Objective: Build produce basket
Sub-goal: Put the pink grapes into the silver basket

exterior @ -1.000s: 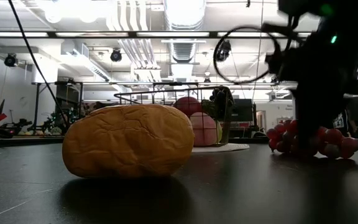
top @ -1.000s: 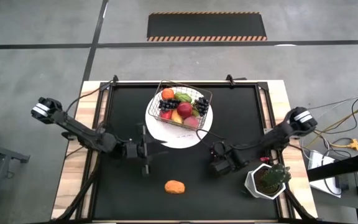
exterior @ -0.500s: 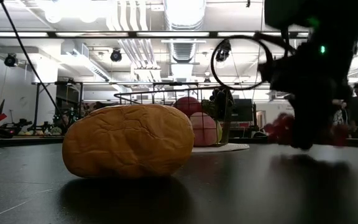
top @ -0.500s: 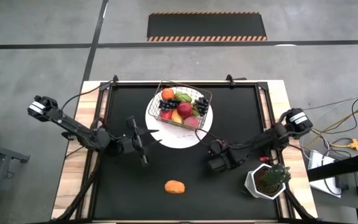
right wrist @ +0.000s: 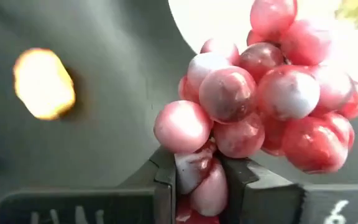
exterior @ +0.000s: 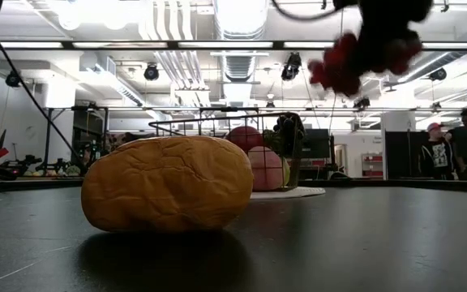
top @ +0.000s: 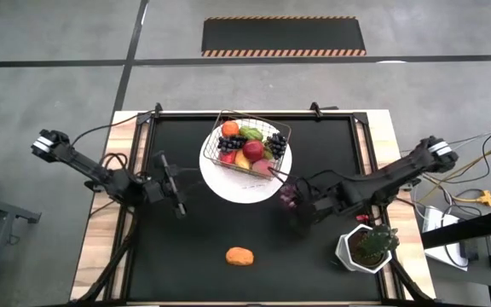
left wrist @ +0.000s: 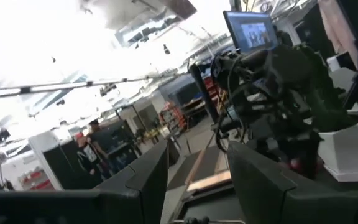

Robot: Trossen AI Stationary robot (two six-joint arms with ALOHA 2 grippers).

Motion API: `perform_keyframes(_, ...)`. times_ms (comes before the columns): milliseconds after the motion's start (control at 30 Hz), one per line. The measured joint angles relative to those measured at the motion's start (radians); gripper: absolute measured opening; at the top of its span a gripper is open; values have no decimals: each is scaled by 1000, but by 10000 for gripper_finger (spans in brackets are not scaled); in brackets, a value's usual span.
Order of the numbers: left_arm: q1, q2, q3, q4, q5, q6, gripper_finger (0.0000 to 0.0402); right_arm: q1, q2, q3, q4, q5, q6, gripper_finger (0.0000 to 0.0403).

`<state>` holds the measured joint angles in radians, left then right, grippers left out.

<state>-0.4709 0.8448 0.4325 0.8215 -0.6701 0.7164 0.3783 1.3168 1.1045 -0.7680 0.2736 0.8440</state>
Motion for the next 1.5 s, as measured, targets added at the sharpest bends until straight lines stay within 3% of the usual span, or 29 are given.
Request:
perform_keyframes(100,0,-31,-18,2,7,28,150,-21,-45,2,96,80,-143,56)
perform_keyframes(200,2,-47,-33,-1,6,52,150,-46,-56,-27,322,199,-396,50)
perform_keyframes(267,6,-52,-37,0,5,54,150,-67,-38,-40,461,221,-586,46)
perform_keyframes(433,8,-44,-46,-1,5,109,150,-137,38,-46,754,210,-926,45)
perform_keyframes(533,8,-50,-45,0,5,112,150,-193,85,-46,884,104,-1023,44)
perform_keyframes(700,8,-55,-47,-1,-2,112,150,-298,156,-24,916,-47,-1020,44)
perform_keyframes(1100,8,-54,-47,0,-21,110,150,-465,250,27,819,-53,-991,44)
perform_keyframes(1500,8,-54,-47,9,-21,109,150,-507,260,28,772,-53,-982,53)
